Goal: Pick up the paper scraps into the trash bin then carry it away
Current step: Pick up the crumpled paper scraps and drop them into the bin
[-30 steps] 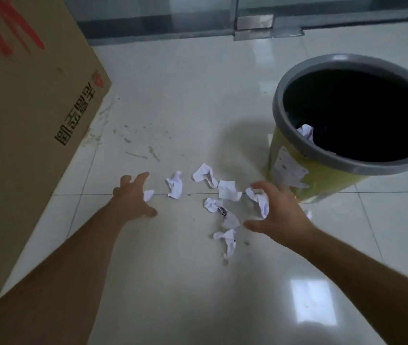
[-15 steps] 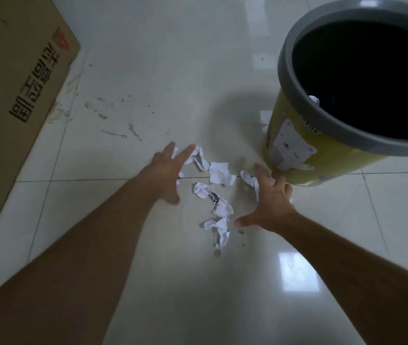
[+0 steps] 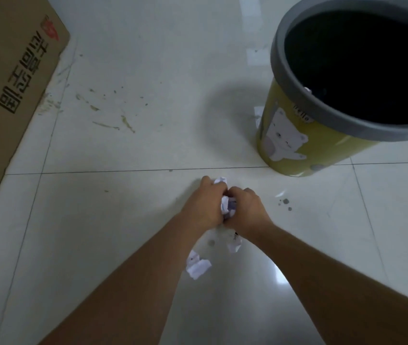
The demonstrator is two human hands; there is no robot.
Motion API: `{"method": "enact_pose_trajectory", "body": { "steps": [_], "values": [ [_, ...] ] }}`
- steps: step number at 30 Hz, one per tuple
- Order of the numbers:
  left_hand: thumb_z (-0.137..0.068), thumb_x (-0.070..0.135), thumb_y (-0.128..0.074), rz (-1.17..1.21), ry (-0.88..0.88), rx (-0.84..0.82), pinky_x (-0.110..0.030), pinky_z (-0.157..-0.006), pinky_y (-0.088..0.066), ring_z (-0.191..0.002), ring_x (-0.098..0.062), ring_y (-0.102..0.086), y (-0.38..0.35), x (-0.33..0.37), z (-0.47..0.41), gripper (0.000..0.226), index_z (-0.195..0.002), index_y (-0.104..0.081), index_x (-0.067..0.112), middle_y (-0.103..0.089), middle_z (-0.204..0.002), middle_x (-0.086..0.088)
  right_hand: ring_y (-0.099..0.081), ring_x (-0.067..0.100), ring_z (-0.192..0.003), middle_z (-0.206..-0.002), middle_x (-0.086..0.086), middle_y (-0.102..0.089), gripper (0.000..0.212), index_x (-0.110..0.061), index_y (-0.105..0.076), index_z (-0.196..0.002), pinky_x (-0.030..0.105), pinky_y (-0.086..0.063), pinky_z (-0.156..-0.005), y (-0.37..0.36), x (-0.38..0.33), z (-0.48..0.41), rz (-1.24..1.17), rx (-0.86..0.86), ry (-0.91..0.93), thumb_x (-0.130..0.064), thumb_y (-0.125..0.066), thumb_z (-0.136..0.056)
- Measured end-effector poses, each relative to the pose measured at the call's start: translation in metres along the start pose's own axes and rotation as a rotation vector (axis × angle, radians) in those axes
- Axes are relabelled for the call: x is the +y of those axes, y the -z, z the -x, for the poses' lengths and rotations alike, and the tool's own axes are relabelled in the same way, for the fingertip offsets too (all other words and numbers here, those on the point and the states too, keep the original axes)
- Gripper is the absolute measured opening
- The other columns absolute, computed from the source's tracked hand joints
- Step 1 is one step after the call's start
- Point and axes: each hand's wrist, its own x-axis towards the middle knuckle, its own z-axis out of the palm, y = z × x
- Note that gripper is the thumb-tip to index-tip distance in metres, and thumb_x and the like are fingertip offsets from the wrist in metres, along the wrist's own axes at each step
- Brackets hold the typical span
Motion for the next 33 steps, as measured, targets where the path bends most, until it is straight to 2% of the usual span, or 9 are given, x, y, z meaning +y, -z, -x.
{"method": "enact_pose_trajectory", "body": {
  "steps": [4, 8, 13, 16, 20, 24, 27, 30, 33],
  "values": [
    [-0.076, 0.027, -0.069, 0.092, 0.038, 0.094, -0.022, -0.068, -0.035, -0.087, -0.027, -0.059, 0.021, 0.001, 0.013, 0.026, -0.086, -0.046, 0.022, -0.051, -0.091, -0.007, -0.049, 0.015, -0.076, -0.101, 0.011, -0.064, 0.039, -0.010, -0.067, -0.105, 0.010, -0.030, -0.054, 0.021, -0.023, 0.008, -0.014, 0.019, 0.018, -0.010, -0.077, -0.067],
    [-0.069, 0.021, -0.078, 0.120, 0.013, 0.306, -0.018, -0.059, -0.029, -0.081, -0.027, -0.060, 0.082, 0.012, 0.033, 0.031, -0.094, -0.059, 0.018, -0.052, -0.086, -0.006, -0.054, 0.017, -0.075, -0.098, 0.012, -0.068, 0.031, -0.008, -0.068, -0.099, 0.016, -0.032, -0.054, 0.056, -0.072, 0.019, -0.055, 0.100, 0.142, -0.004, -0.073, -0.068],
    [-0.064, 0.022, -0.085, 0.017, -0.130, 0.578, -0.025, -0.066, -0.034, -0.074, -0.023, -0.055, 0.188, 0.057, 0.062, 0.034, -0.092, -0.067, 0.017, -0.064, -0.089, -0.012, -0.062, 0.019, -0.086, -0.097, 0.005, -0.066, 0.033, -0.013, -0.067, -0.103, 0.020, -0.039, -0.068, 0.141, -0.144, 0.038, 0.009, 0.256, 0.348, -0.009, -0.074, -0.071],
    [-0.064, 0.022, -0.085, 0.042, -0.223, 0.679, -0.026, -0.068, -0.037, -0.075, -0.022, -0.055, 0.238, 0.107, 0.061, 0.034, -0.093, -0.067, 0.019, -0.067, -0.094, -0.016, -0.064, 0.017, -0.082, -0.096, 0.005, -0.068, 0.039, -0.014, -0.067, -0.105, 0.019, -0.043, -0.065, 0.211, -0.165, 0.053, -0.039, 0.398, 0.435, -0.009, -0.078, -0.068],
    [-0.066, 0.021, -0.085, 0.111, -0.359, 0.737, -0.010, -0.060, -0.035, -0.083, -0.018, -0.057, 0.255, 0.174, 0.036, 0.043, -0.105, -0.068, 0.017, -0.066, -0.106, -0.015, -0.062, 0.010, -0.072, -0.085, -0.002, -0.068, 0.032, -0.013, -0.069, -0.098, 0.012, -0.045, -0.056, 0.284, -0.149, 0.070, -0.028, 0.503, 0.421, -0.010, -0.079, -0.068],
    [-0.064, 0.014, -0.081, 0.229, -0.405, 0.689, -0.003, -0.056, -0.036, -0.084, -0.017, -0.053, 0.225, 0.222, 0.008, 0.045, -0.106, -0.067, 0.019, -0.057, -0.108, -0.010, -0.060, 0.011, -0.068, -0.081, -0.002, -0.067, 0.034, -0.012, -0.069, -0.096, 0.018, -0.042, -0.055, 0.315, -0.101, 0.069, -0.010, 0.556, 0.348, -0.011, -0.081, -0.064],
    [-0.061, 0.013, -0.082, 0.211, -0.341, 0.508, -0.023, -0.068, -0.050, -0.092, -0.026, -0.060, 0.206, 0.242, -0.011, 0.065, -0.121, -0.059, 0.023, -0.050, -0.109, -0.005, -0.056, 0.012, -0.062, -0.072, -0.005, -0.062, 0.031, -0.016, -0.066, -0.089, 0.022, -0.039, -0.051, 0.321, -0.066, 0.057, 0.011, 0.581, 0.274, -0.013, -0.080, -0.061],
    [-0.057, 0.013, -0.089, 0.211, -0.269, 0.243, -0.027, -0.076, -0.049, -0.115, -0.025, -0.053, 0.196, 0.243, -0.020, 0.114, -0.151, -0.029, 0.034, -0.045, -0.145, -0.006, -0.053, 0.020, -0.078, -0.098, 0.008, -0.061, 0.051, -0.012, -0.064, -0.107, 0.025, -0.038, -0.059, 0.318, -0.039, 0.043, 0.097, 0.628, 0.179, -0.015, -0.082, -0.059],
    [-0.057, 0.011, -0.091, 0.303, -0.267, 0.112, -0.039, -0.098, -0.051, -0.135, -0.027, -0.044, 0.197, 0.232, -0.017, 0.125, -0.155, -0.018, 0.037, -0.032, -0.159, -0.001, -0.050, 0.018, -0.093, -0.122, 0.008, -0.046, 0.082, -0.018, -0.053, -0.128, 0.027, -0.045, -0.077, 0.315, -0.028, 0.036, -0.027, 0.612, 0.100, -0.019, -0.090, -0.055]
  ]
}}
